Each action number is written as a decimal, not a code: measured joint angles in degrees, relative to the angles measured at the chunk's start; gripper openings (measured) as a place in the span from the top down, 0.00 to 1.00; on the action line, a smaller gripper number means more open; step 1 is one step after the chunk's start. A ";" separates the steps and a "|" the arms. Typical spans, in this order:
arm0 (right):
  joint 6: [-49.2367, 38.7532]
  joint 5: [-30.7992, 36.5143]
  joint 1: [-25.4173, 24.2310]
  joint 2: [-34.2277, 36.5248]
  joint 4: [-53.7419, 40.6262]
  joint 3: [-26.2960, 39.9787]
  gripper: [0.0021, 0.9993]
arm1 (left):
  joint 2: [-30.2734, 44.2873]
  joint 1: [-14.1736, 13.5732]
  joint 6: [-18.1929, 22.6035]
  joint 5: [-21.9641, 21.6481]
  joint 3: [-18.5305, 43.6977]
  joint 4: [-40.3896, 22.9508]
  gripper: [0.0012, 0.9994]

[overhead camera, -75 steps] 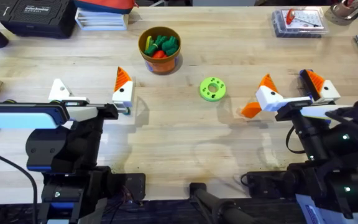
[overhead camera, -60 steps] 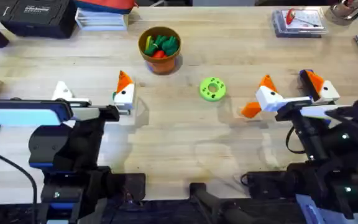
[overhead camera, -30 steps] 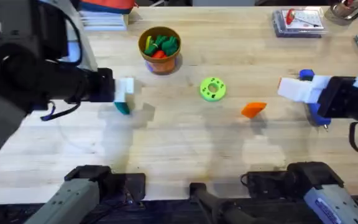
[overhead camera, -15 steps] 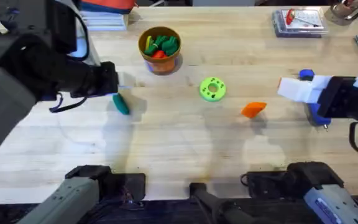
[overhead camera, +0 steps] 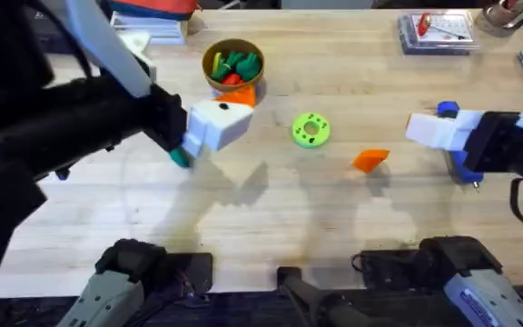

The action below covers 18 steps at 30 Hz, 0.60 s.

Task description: Pick up the gripper from the table and insert it into the empty holder that is missing its gripper. Then pick up a screw, insert it into the mounting hole, and use the screwdriver to tighten it. Finally, clean up the table by picking up the vegetable and placing it into the bucket.

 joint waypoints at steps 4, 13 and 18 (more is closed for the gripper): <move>0.00 0.00 0.00 -0.02 0.00 0.00 0.01 | -0.75 -0.27 1.68 2.86 0.17 0.74 0.01; 0.00 0.00 0.00 -0.01 0.00 0.00 0.01 | -0.73 -0.27 2.60 4.50 0.17 -3.49 0.01; 0.00 0.00 0.00 -0.02 0.00 0.00 0.01 | -0.73 -0.29 3.92 4.81 -0.32 -0.81 0.01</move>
